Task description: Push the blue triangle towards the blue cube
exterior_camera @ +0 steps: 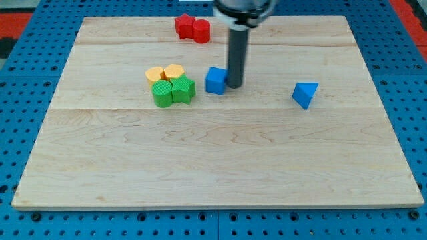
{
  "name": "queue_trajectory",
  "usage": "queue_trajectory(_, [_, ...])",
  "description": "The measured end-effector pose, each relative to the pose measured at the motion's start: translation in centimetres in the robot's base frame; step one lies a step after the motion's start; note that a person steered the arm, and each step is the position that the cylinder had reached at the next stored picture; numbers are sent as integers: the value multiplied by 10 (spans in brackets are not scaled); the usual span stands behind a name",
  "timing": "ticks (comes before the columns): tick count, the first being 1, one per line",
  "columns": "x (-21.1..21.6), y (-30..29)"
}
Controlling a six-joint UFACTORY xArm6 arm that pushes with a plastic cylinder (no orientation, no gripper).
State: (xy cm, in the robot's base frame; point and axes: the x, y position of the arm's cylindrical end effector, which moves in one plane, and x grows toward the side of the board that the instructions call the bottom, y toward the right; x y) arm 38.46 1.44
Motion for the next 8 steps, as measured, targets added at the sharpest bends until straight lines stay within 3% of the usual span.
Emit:
queue_trajectory(1, [-6, 9])
queue_trajectory(3, [-13, 191])
queue_trajectory(4, [4, 217])
queue_trajectory(5, [42, 204])
queue_trajectory(6, [41, 160])
queue_trajectory(7, [6, 142])
queue_trajectory(8, [-14, 163])
